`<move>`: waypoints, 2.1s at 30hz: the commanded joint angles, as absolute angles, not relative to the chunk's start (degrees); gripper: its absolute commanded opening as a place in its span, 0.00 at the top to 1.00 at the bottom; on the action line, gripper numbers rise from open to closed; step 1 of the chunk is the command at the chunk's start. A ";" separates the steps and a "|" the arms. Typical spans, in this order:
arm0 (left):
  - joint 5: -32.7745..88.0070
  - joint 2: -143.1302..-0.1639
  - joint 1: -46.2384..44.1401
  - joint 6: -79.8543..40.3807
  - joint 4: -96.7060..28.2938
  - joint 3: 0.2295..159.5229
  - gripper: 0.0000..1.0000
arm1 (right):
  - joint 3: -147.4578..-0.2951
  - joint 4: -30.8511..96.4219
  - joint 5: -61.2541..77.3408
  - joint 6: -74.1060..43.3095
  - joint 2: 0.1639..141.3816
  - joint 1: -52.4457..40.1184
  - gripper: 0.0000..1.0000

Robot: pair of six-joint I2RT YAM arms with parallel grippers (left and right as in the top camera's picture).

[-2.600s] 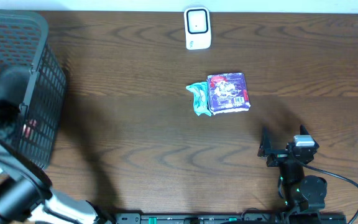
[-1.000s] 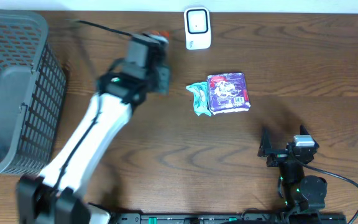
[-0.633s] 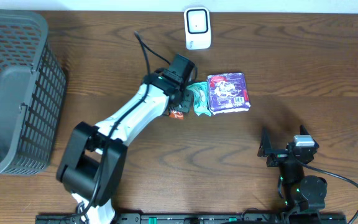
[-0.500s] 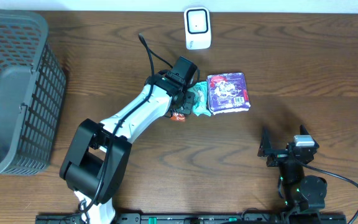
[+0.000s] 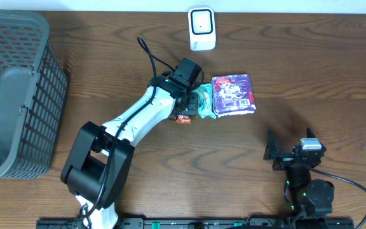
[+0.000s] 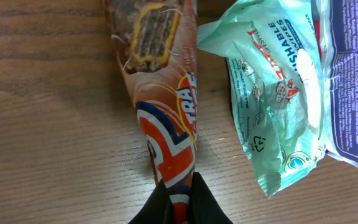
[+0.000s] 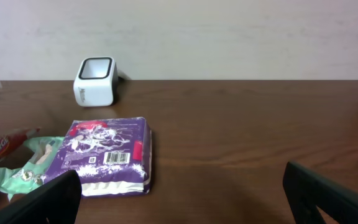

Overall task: Scan the item barcode
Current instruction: 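Carry the Top chocolate bar out toward the other items, then release the Top bar beside the wipes pouch and withdraw left gripper, then reach into the basket and grasp the orange Kleenex tissue pack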

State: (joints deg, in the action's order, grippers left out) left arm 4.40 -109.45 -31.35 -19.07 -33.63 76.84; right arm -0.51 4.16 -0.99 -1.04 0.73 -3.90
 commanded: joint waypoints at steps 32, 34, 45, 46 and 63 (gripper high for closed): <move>-9.93 -77.54 -12.93 -7.11 -28.99 82.13 0.43 | -0.32 4.25 -0.93 -1.63 0.49 -4.27 0.01; -9.93 -75.70 -7.11 -7.57 -28.95 82.13 0.43 | -0.32 4.27 -0.93 -1.63 0.49 -4.27 0.01; -9.91 -75.70 30.72 -13.39 -33.34 81.58 0.26 | -0.32 4.25 -0.93 -1.63 0.49 -4.27 0.01; -9.91 -76.66 32.73 -13.37 -34.85 81.34 0.25 | -0.32 4.25 -0.93 -1.63 0.49 -4.27 0.01; -11.05 -99.66 42.96 -7.44 -45.39 80.58 0.25 | -0.32 4.25 -0.93 -1.63 0.49 -4.27 0.01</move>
State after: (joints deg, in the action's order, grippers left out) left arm -9.58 -96.99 41.85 -8.71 -45.12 80.97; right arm -0.51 4.16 -0.99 -1.04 0.73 -3.88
